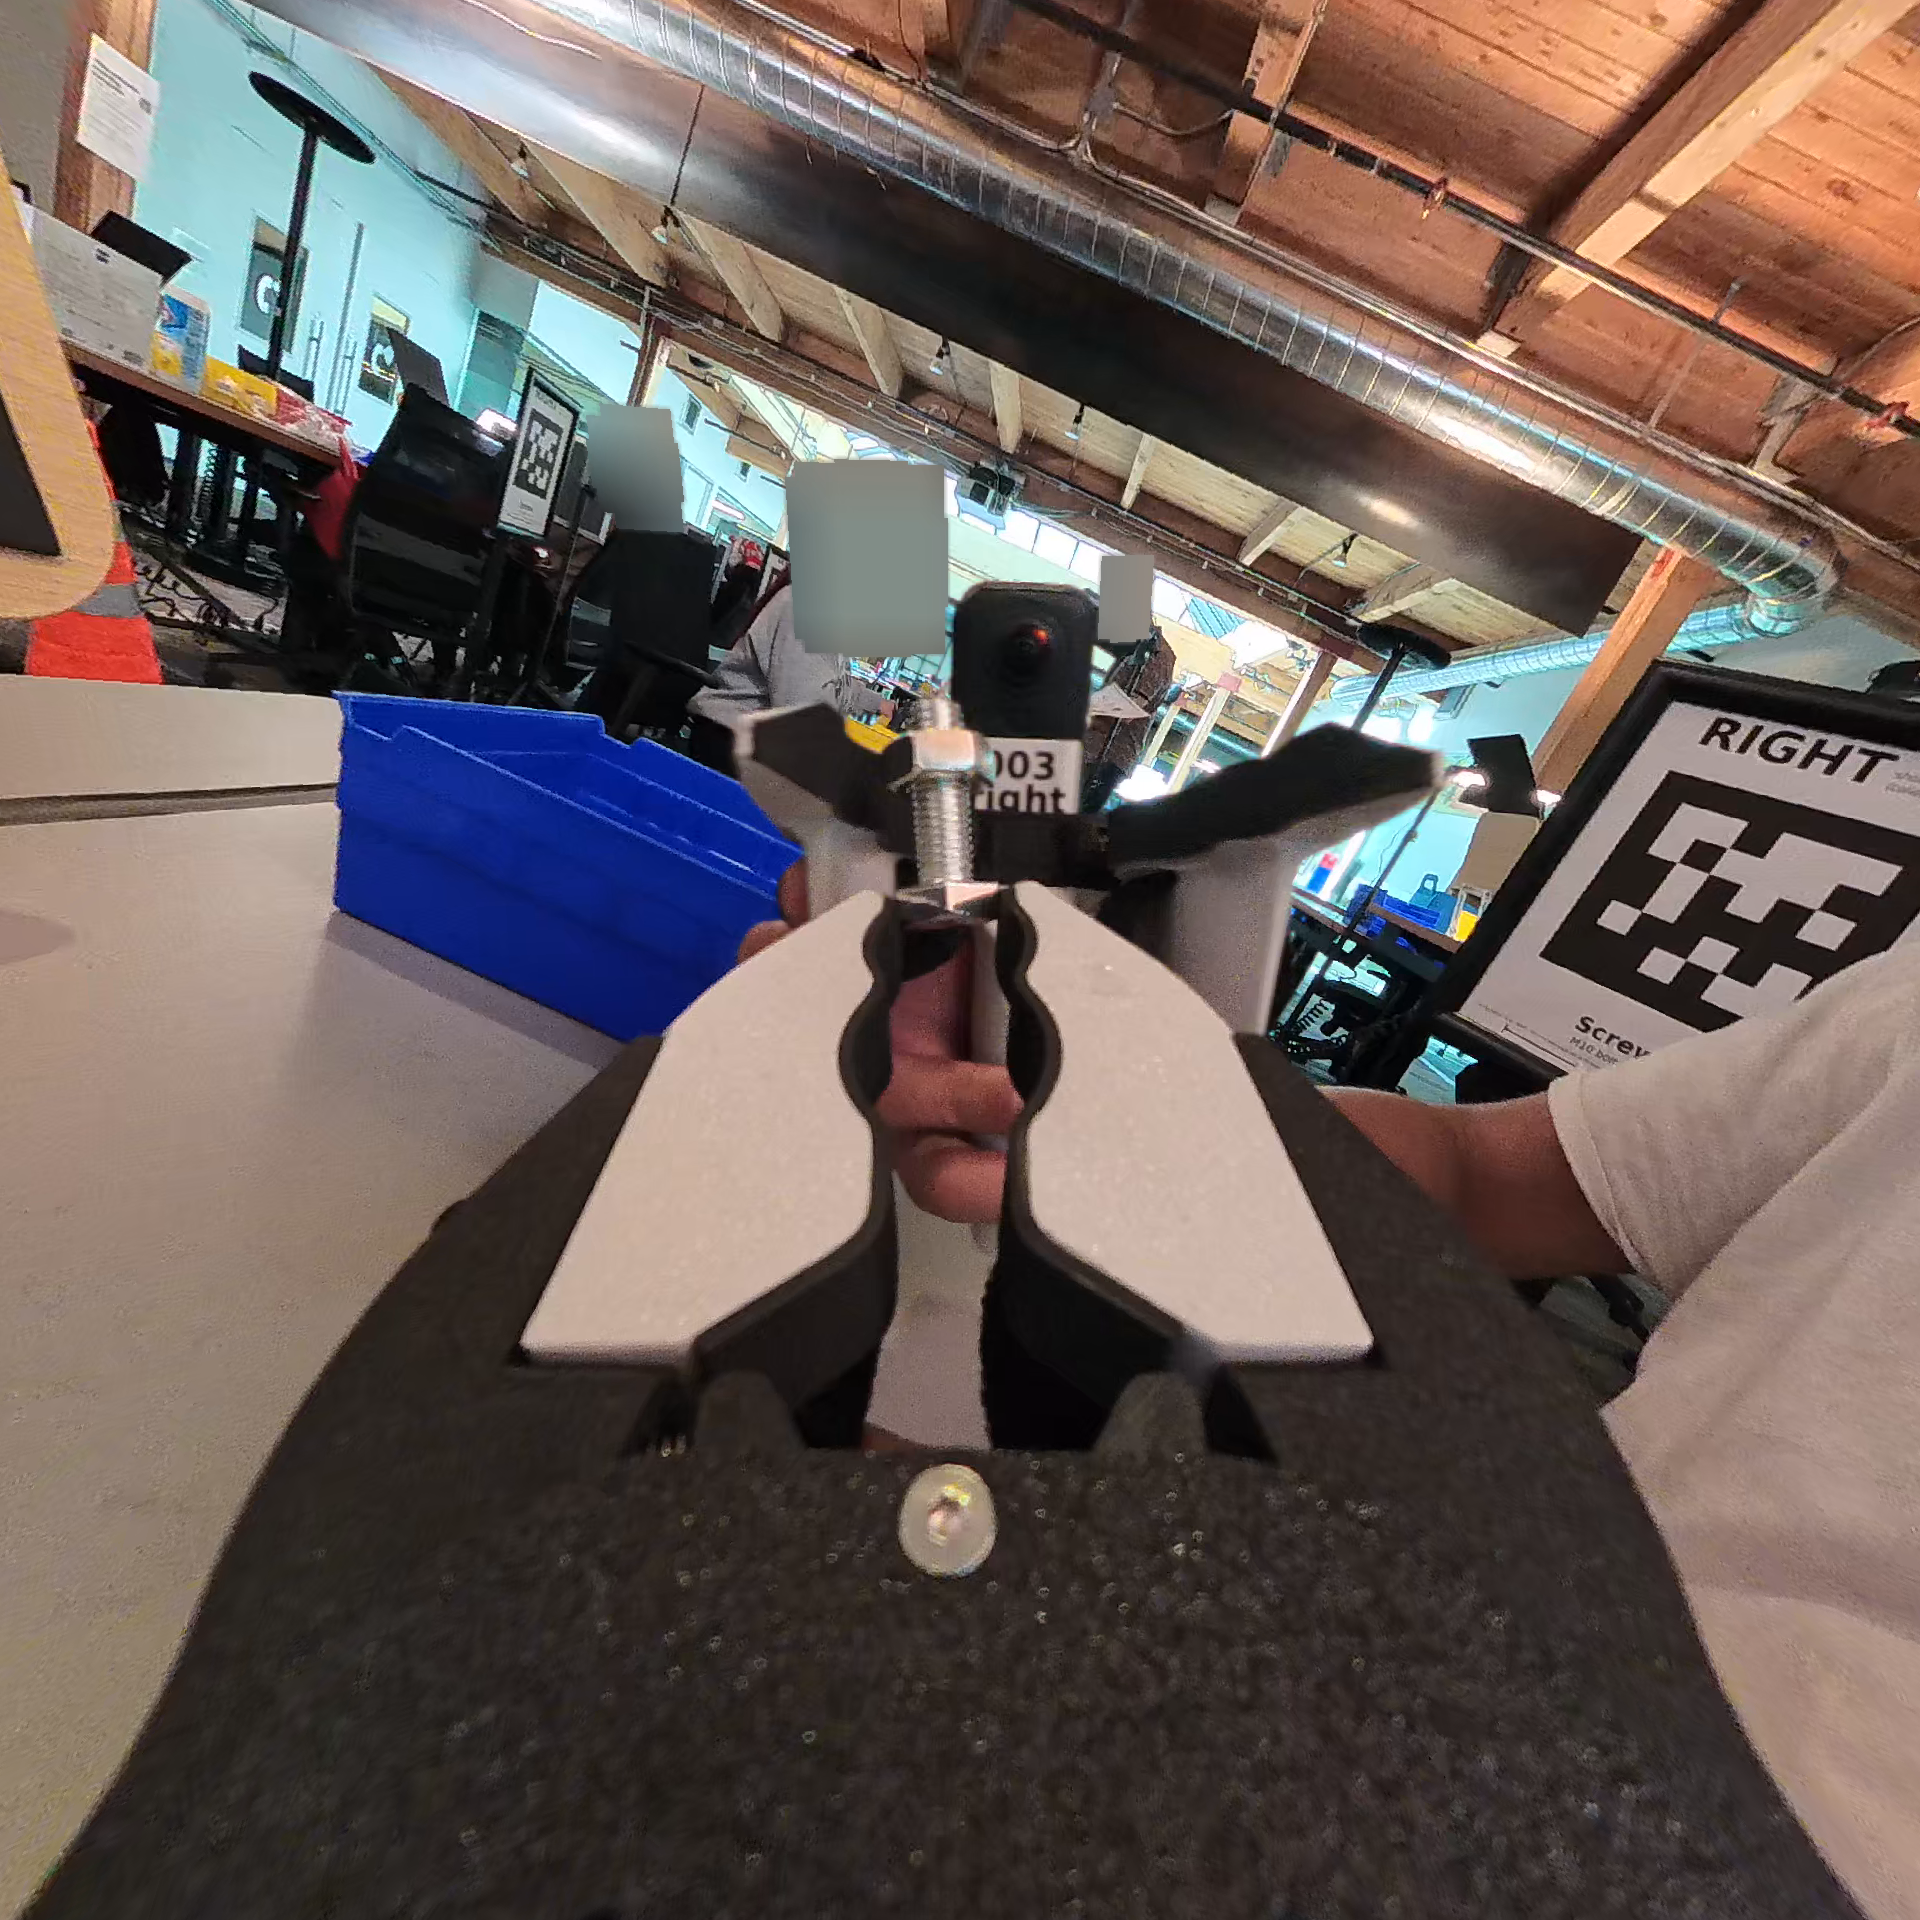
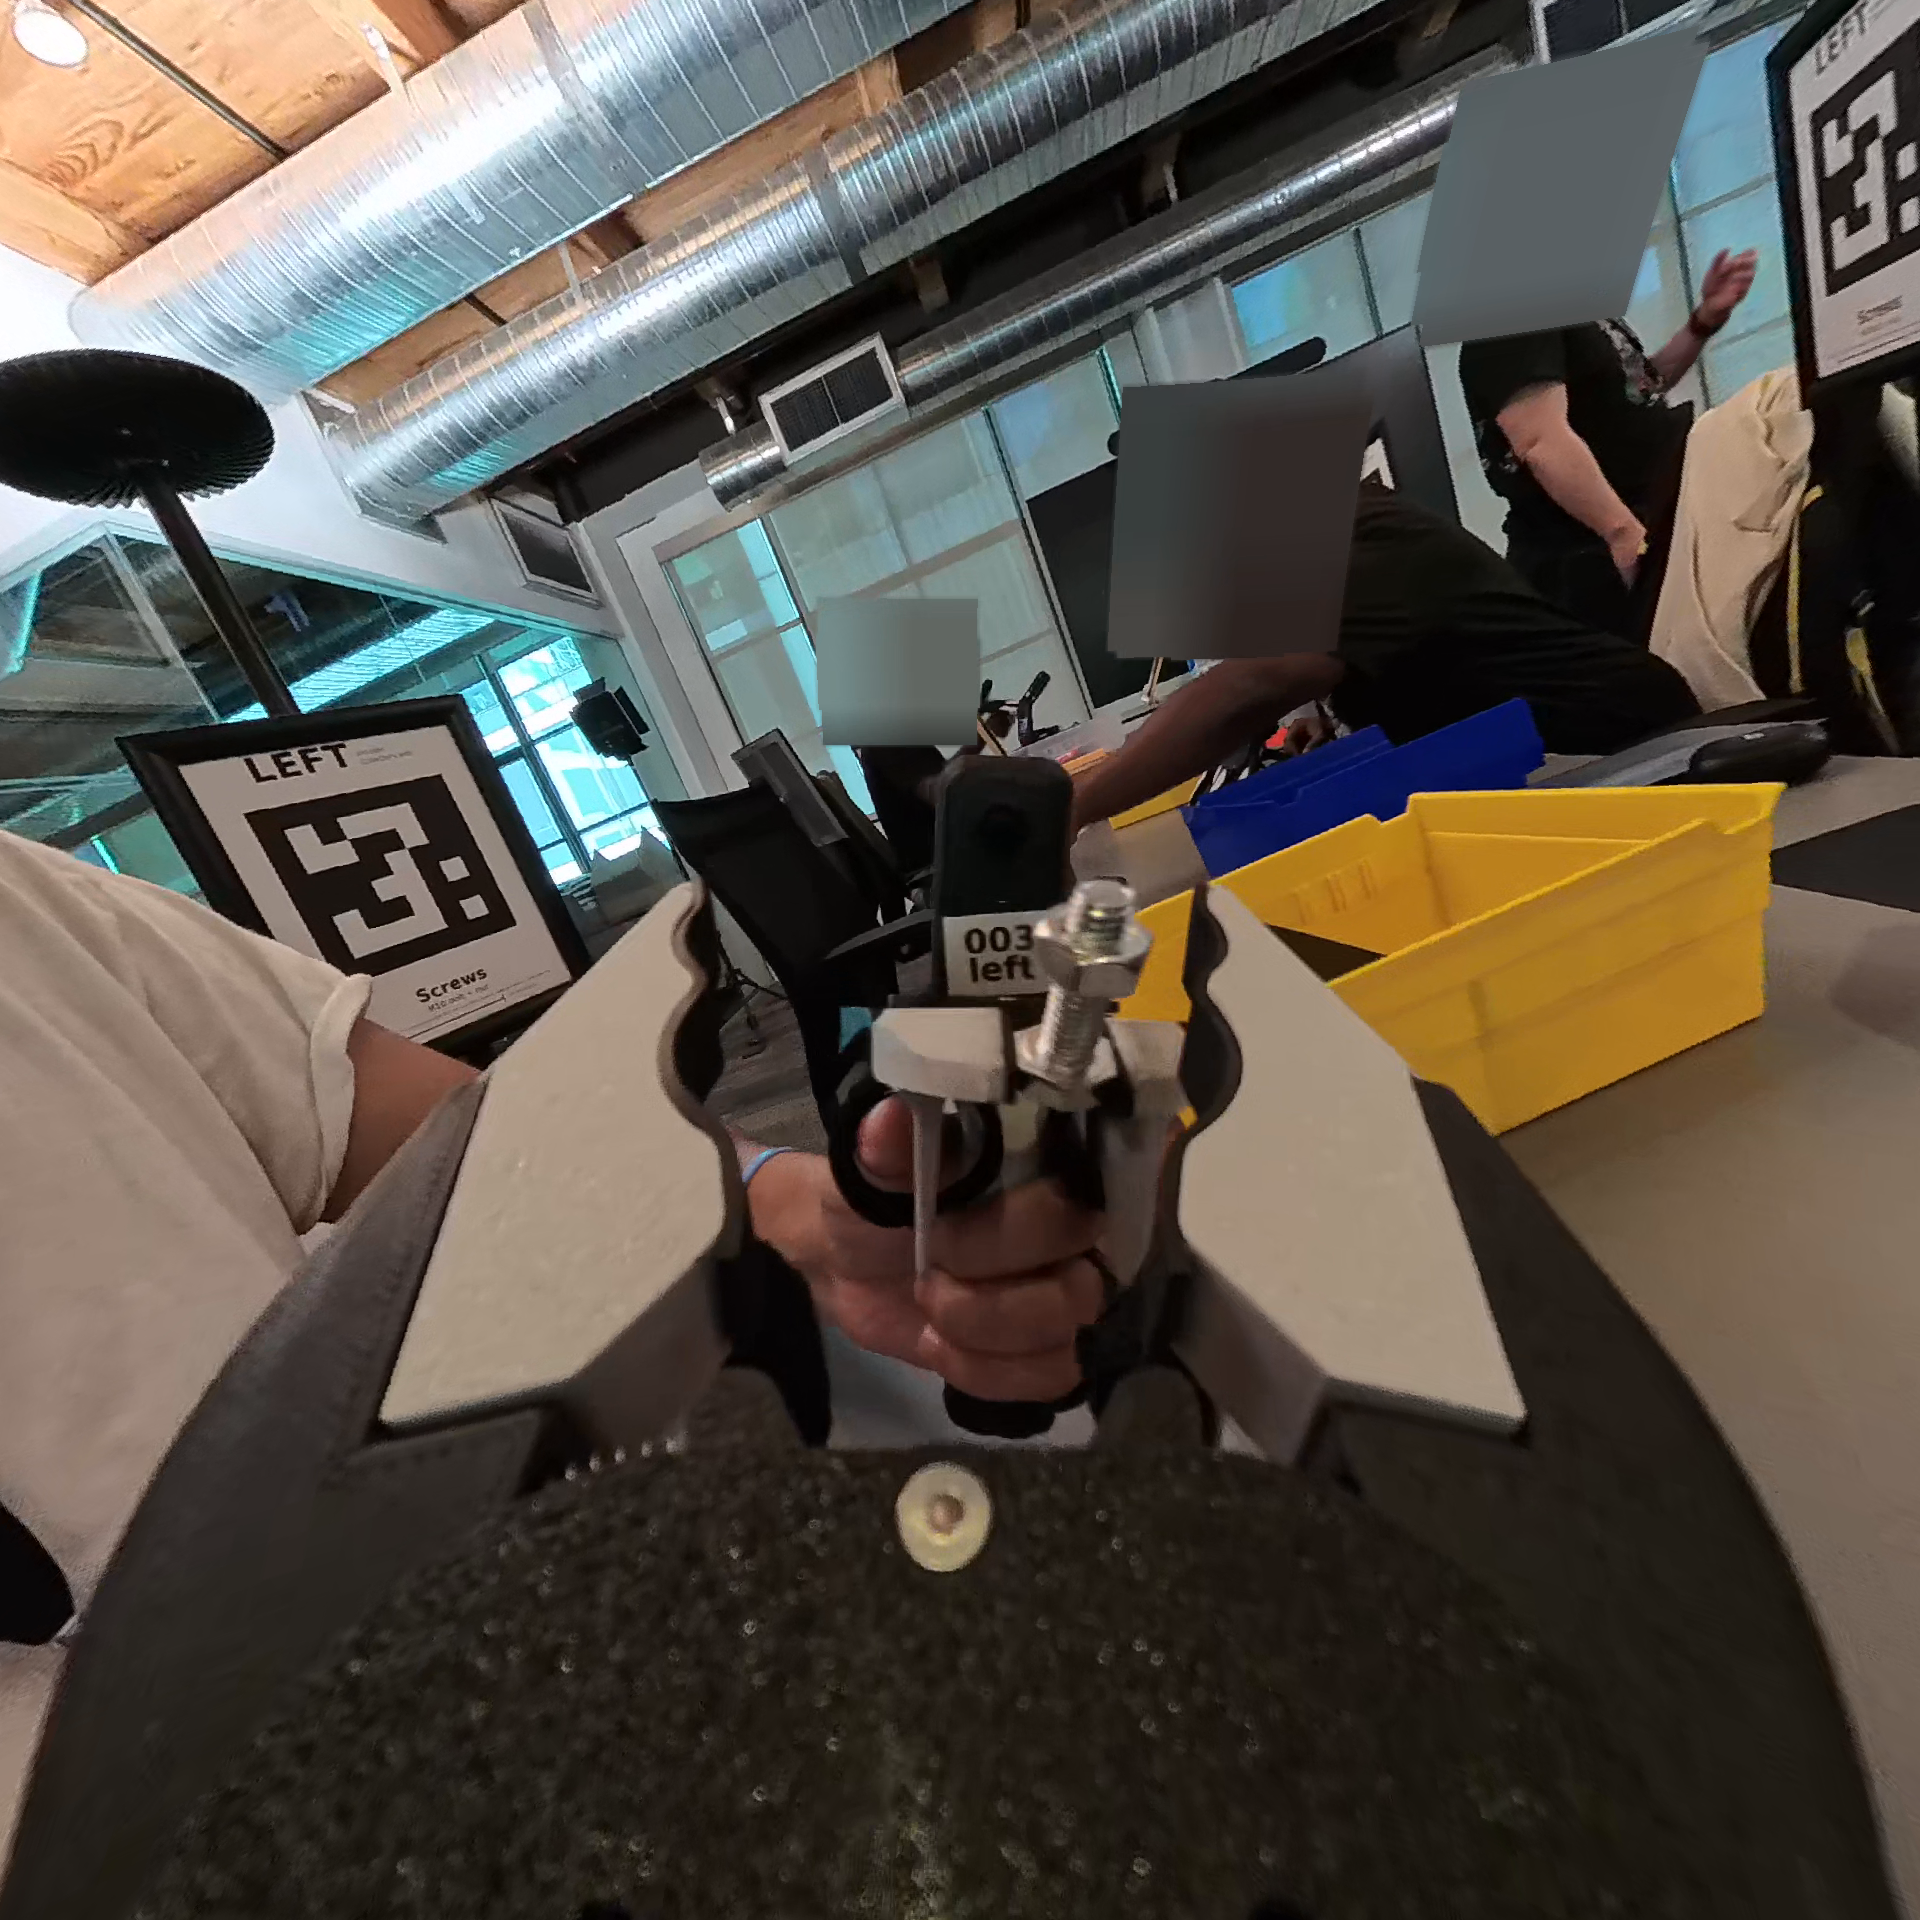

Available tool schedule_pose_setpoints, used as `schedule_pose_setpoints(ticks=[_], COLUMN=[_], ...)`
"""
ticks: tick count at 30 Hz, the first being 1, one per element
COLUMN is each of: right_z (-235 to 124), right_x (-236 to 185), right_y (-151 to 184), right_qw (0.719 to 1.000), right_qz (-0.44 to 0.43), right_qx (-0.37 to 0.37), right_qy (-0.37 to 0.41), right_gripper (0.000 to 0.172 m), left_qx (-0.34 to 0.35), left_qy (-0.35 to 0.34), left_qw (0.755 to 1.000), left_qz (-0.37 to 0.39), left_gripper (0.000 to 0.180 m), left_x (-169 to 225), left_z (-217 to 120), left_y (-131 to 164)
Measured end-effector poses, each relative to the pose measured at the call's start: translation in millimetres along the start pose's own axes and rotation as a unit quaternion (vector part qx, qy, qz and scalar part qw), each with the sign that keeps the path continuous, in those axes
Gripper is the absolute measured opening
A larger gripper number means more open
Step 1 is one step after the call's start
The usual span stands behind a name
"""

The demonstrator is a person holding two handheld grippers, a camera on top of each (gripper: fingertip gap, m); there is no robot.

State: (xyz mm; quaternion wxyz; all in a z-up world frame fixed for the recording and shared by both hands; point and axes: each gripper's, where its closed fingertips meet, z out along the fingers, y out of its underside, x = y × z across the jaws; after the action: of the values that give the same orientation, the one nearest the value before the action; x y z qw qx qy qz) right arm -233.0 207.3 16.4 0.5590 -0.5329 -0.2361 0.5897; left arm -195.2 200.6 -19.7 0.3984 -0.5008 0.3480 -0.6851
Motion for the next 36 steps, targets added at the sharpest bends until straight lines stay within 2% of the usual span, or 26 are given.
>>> schedule_pose_setpoints(ticks=[6, 10, 15, 19, 23, 25, 29, 36], right_z=[-4, -7, -6, 1, 2, -2, -11, -4], right_x=[1, -1, 10, 4, -2, -1, 0, 7], right_y=[-4, -9, -6, 0, -1, -3, -8, 1], right_qw=[1.0, 1.0, 1.0, 1.0, 1.0, 1.0, 1.0, 1.0], right_qz=[0.008, 0.01, 0.012, 0.011, 0.0, 0.003, 0.014, 0.004], right_qx=[0.004, 0.015, 0.014, 0.003, 0.001, 0.001, 0.01, -0.006], right_qy=[-0.001, -0.01, 0.02, 0.008, 0.001, -0.002, -0.014, 0.012], right_gripper=[0.087, 0.078, 0.089, 0.092, 0.091, 0.089, 0.072, 0.085], left_qx=[0.022, 0.036, 0.017, -0.007, 0.007, 0.015, 0.025, 0.0], left_qy=[-0.023, -0.041, -0.029, -0.008, -0.014, -0.023, -0.044, -0.024], left_qw=[0.999, 0.999, 0.999, 1.0, 1.0, 1.0, 0.999, 1.0], left_qz=[0.0, 0.0, 0.007, 0.015, 0.005, 0.01, 0.017, 0.018], left_gripper=[0.017, 0.017, 0.017, 0.017, 0.016, 0.017, 0.017, 0.017], left_x=[-12, -19, -12, 1, -7, -10, -18, -9], left_z=[-13, -23, -16, -2, -6, -12, -23, -12], left_y=[-13, -22, -12, 1, -6, -12, -20, -5])
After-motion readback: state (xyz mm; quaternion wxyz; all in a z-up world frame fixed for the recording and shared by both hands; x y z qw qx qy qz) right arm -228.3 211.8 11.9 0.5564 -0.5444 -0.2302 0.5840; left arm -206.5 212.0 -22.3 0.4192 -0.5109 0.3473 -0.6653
